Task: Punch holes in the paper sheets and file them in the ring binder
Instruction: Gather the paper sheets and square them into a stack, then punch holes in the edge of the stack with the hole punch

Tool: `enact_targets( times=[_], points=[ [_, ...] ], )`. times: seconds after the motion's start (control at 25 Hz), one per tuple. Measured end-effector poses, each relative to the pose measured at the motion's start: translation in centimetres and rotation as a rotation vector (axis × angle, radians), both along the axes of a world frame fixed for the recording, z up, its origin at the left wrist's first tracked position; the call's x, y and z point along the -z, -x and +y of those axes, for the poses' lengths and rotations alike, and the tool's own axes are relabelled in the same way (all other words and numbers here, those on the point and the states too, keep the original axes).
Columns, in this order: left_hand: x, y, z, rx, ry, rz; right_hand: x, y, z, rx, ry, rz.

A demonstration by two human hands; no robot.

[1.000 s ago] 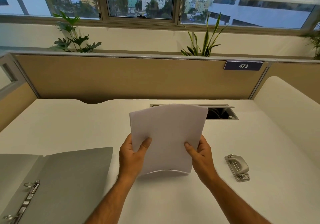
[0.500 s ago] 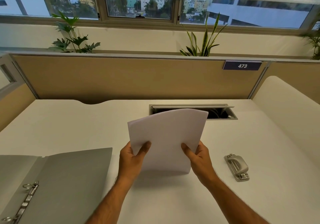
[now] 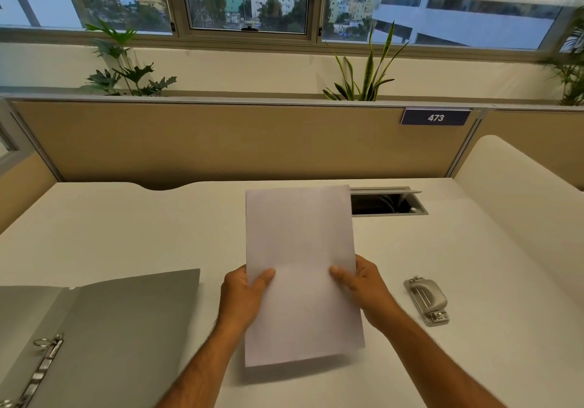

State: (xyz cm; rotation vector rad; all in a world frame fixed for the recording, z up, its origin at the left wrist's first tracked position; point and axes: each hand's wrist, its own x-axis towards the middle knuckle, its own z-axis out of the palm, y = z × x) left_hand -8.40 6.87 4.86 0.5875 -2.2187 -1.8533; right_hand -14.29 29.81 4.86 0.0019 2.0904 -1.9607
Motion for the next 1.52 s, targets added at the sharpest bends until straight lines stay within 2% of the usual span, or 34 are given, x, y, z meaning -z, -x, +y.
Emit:
enact_targets(
  times=[0.12, 0.24, 0.36, 0.48, 0.64, 0.88, 1.08, 1.52],
  points=[
    [1.1, -0.2, 1.1, 0.039, 0.012, -0.077, 0.9, 0.7, 1.2, 0.082, -0.047, -0.139],
    [2.4, -0.6, 2.6, 0.020, -0.003, -0.133, 1.7, 0.8, 2.8, 0.122, -0.159, -0.174],
    [3.4, -0.8, 4.0, -0.021, -0.035, -0.172, 1.3, 1.1, 5.5, 0.222, -0.314, -0.077],
    [4.2, -0.7, 5.6, -0.013, -0.065, -0.202, 0.1, 1.9, 10.1, 0.410, -0.535, 0.067],
    [4.4, -0.4, 8.4, 0.007, -0.096, -0.226, -0.2, 2.6, 15.6, 0.534, -0.711, 0.052],
    [4.8, 0.0, 12.0, 0.040, -0.108, -0.280, 1.9, 2.5, 18.4, 0.459, -0.705, -0.134],
    [5.0, 0.3, 14.2, 0.057, -0.119, -0.317, 2.3, 2.3, 18.8, 0.439, -0.622, -0.117],
    [5.2, 0.9, 15.2, 0.070, -0.104, -0.334, 2.6, 2.2, 19.0, 0.434, -0.580, -0.106]
  ],
)
